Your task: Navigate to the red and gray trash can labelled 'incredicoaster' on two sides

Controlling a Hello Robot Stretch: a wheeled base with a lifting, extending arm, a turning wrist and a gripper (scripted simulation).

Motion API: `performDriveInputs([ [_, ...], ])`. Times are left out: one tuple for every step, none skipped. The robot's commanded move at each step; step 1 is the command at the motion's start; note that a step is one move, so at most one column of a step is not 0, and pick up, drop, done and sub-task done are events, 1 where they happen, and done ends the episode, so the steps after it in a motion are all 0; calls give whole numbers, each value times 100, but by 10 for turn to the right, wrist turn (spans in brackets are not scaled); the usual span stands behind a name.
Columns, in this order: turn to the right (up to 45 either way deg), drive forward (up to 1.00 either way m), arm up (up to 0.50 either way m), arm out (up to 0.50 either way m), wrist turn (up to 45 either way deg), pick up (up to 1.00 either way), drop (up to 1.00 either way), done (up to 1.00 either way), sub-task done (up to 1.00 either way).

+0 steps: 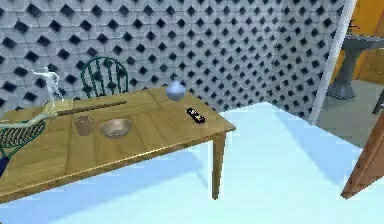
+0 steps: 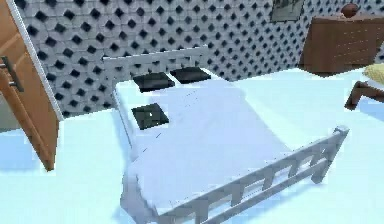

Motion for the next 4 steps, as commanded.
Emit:
performDriveInputs([
  [300,0,0,0,0,0,0,0,0],
  [0,100,0,0,0,0,0,0,0],
  [0,95,0,0,0,0,0,0,0],
  [330,0,0,0,0,0,0,0,0],
])
